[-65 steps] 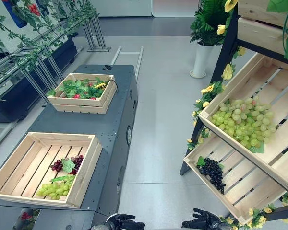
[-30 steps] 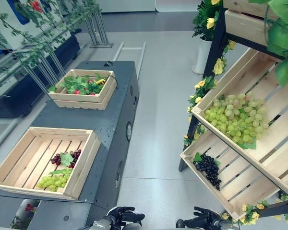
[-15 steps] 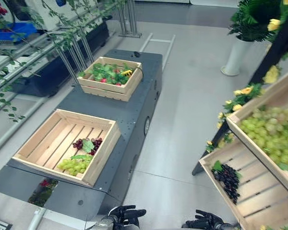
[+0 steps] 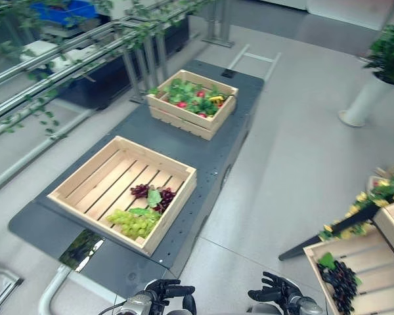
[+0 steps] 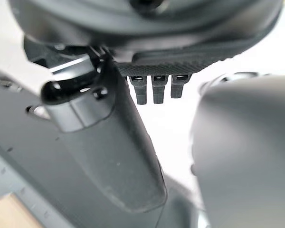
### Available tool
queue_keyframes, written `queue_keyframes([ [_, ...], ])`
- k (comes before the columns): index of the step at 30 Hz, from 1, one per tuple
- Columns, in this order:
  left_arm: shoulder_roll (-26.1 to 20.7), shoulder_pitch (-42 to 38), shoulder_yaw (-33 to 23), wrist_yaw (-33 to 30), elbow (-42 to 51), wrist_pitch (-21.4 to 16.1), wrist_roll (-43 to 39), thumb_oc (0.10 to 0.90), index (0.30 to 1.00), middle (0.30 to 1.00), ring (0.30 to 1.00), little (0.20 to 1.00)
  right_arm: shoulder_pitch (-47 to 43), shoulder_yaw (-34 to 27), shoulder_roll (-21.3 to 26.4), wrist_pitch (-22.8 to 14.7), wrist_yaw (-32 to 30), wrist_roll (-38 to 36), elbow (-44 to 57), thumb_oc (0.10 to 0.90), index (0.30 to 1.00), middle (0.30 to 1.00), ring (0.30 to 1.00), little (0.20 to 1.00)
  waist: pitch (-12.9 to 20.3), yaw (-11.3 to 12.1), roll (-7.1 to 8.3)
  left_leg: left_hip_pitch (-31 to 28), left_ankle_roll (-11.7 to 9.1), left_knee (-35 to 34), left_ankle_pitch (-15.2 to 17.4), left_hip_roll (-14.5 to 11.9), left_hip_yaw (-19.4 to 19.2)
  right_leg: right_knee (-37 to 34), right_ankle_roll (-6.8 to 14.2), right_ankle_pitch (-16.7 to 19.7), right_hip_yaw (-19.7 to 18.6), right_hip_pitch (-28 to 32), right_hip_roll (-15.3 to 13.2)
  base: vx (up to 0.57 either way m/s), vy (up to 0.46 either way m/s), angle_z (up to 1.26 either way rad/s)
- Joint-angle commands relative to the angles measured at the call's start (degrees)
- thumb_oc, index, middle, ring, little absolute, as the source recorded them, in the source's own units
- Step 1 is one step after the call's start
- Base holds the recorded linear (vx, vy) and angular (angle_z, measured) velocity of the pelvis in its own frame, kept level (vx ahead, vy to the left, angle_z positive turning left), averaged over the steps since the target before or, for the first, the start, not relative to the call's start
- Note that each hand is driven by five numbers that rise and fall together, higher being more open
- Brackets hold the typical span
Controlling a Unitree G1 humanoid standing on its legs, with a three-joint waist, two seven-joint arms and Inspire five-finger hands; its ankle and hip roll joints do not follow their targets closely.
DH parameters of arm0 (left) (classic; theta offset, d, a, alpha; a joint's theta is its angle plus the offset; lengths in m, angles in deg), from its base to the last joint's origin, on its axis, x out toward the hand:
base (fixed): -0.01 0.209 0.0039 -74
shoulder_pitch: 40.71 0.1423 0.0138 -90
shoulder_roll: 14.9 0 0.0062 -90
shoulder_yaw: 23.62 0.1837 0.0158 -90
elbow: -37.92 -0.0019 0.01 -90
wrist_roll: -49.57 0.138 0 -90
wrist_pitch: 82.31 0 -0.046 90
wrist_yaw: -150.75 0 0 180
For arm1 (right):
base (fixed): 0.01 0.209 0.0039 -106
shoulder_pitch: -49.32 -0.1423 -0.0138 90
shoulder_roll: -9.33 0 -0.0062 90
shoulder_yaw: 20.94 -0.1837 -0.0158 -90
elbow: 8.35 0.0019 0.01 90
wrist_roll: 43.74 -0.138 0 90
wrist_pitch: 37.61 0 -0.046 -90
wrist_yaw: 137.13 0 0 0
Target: Pick up the fruits from the basket on one side to the basket on the other side
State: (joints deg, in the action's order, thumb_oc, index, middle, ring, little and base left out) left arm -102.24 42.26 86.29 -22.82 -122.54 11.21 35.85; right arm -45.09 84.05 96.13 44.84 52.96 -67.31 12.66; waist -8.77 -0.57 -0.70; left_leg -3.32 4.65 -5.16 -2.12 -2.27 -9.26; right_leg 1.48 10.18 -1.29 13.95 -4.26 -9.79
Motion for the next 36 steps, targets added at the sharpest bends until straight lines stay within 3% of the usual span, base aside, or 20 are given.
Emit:
queue_keyframes([
  [1, -0.1, -0.4, 0.8, 3.7, -0.6, -1.2, 1.5, 0.8, 0.9, 0.9, 0.9, 0.9, -1.1, -1.2, 1.2, -3.1, 1.2, -4.1, 1.4, 0.8, 0.9, 0.9, 0.9, 0.9, 1.1, 0.4, 1.67, 2.1, -2.1, 0.5, 1.8, 3.3, 0.2, -3.4, -0.9, 14.2, -5.8, -4.0, -2.0, 0.23, -0.113, 0.71],
  [5, -0.9, 0.2, 1.2, 4.4, -0.3, -2.0, 1.3, 0.8, 0.9, 0.9, 0.9, 0.9, -0.4, -1.7, 1.0, -2.4, 1.2, -4.0, 1.5, 0.8, 0.9, 0.9, 0.9, 0.9, 0.7, -0.7, 1.94, 1.1, -1.0, 1.9, 2.8, 3.3, 4.5, -5.5, -0.8, 15.4, -11.7, -5.7, -1.3, 0.23, -0.152, 0.96],
  [13, -1.9, 1.1, 0.0, 4.3, 1.9, -11.4, -0.6, 0.8, 0.9, 0.9, 0.9, 0.9, 0.6, -1.4, 0.6, -2.6, 2.4, -6.2, 0.5, 0.8, 0.9, 0.9, 0.9, 0.9, -0.8, -1.9, 4.38, 0.1, -0.3, 9.1, 8.4, 1.8, 9.2, -4.9, -0.8, 14.5, -18.6, -5.2, 0.4, 0.26, -0.307, 0.75],
  [14, -2.6, 0.9, 0.8, 4.6, 3.7, -12.7, -0.1, 0.8, 0.9, 0.9, 0.9, 0.9, 1.1, -1.0, 0.3, -2.9, 2.4, -8.0, 0.8, 0.8, 0.9, 0.9, 0.9, 0.9, -0.7, -2.0, 4.71, -0.1, -0.6, 9.5, 9.2, 1.1, 10.6, -0.7, -0.7, 12.6, -19.4, -5.9, 1.7, 0.28, -0.552, 0.86],
  [15, -3.2, 0.6, 1.6, 4.4, 5.9, -12.8, 0.0, 0.8, 0.9, 0.9, 0.9, 0.9, 1.4, -0.9, 0.1, -2.5, 1.4, -9.1, 1.7, 0.8, 0.9, 0.9, 0.9, 0.9, -0.5, -1.8, 4.75, 0.0, -1.3, 9.7, 8.9, -0.1, 11.5, 1.1, -0.5, 9.9, -18.1, -5.7, 2.1, 0.19, -0.469, 0.89],
  [17, -2.9, -1.6, 2.7, 2.5, 10.3, -12.2, -1.7, 0.8, 0.9, 0.9, 0.9, 0.9, 1.3, -0.3, 1.1, -0.9, -0.2, -8.6, 4.2, 0.8, 0.9, 0.9, 0.9, 0.9, 0.1, -1.8, 4.43, -0.7, -3.7, 7.9, 6.3, -3.8, 11.7, 1.1, -1.9, 9.4, -16.4, -5.5, 2.6, 0.14, -0.336, 0.89],
  [20, -2.5, -3.6, 2.8, 2.1, 13.4, -13.0, -4.0, 0.8, 0.9, 0.9, 0.9, 0.9, 1.9, -0.1, 2.1, -1.0, 0.4, -7.2, 5.1, 0.8, 0.9, 0.9, 0.9, 0.9, 0.0, -2.1, 4.39, 0.5, -4.5, 7.6, 4.7, -5.5, 10.9, -0.2, -3.7, 8.5, -14.6, -4.3, 3.3, 0.14, -0.298, 1.14],
  [22, -2.5, -5.9, 4.2, 0.6, 17.6, -14.4, -2.1, 0.8, 0.9, 0.9, 0.9, 0.9, 1.4, 0.6, 3.3, 0.0, -0.6, -8.7, 6.7, 0.8, 0.9, 0.9, 0.9, 0.9, -0.2, -1.7, 4.19, 5.5, -5.9, 10.7, 0.5, -5.5, 11.0, -2.5, -5.0, 8.5, -12.0, -3.2, 3.8, 0.03, -0.28, 1.05],
  [25, -2.8, -7.9, 6.2, 0.3, 23.2, -15.3, -0.7, 0.8, 0.9, 0.9, 0.9, 0.9, 1.9, -0.7, 5.2, -0.9, -1.3, -11.5, 6.5, 0.8, 0.9, 0.9, 0.9, 0.9, -1.2, -2.0, 3.42, 9.7, -7.1, 12.8, -0.9, -4.8, 6.3, -5.1, -5.5, 7.7, -6.5, -0.7, 3.0, 0.03, -0.068, 1.01],
  [27, -3.7, -8.5, 7.9, -0.2, 28.7, -17.2, 0.5, 0.8, 0.9, 0.9, 0.9, 0.9, 2.7, -2.5, 5.9, -2.1, -2.6, -12.9, 6.5, 0.8, 0.9, 0.9, 0.9, 0.9, -2.0, -2.7, 1.6, 9.3, -8.4, 6.0, -3.3, -5.7, 2.1, -5.5, -5.2, 7.0, -3.4, 0.4, 2.4, 0.02, 0.082, 1.07],
  [30, -6.3, -8.7, 9.5, -0.7, 36.0, -18.7, 0.9, 0.8, 0.9, 0.9, 0.9, 0.9, 3.3, -3.8, 5.9, -2.5, -3.3, -12.4, 6.5, 0.8, 0.9, 0.9, 0.9, 0.9, -2.0, -2.7, 0.22, 8.4, -8.4, 2.1, -4.2, -5.2, 3.0, -5.8, -4.7, 6.6, -2.9, 1.1, 1.4, 0.08, 0.147, 0.74],
  [36, -10.6, -8.1, 9.0, 0.6, 45.5, -20.6, -2.1, 0.8, 0.9, 0.9, 0.9, 0.9, 5.9, -5.7, 5.1, -3.7, -1.8, -12.3, 4.6, 0.8, 0.9, 0.9, 0.9, 0.9, 0.0, -3.0, -0.19, 5.1, -7.6, 0.4, -3.0, -4.5, 2.3, -6.4, -3.5, 7.0, -2.3, 2.7, -0.1, 0.14, 0.153, 0.15],
])
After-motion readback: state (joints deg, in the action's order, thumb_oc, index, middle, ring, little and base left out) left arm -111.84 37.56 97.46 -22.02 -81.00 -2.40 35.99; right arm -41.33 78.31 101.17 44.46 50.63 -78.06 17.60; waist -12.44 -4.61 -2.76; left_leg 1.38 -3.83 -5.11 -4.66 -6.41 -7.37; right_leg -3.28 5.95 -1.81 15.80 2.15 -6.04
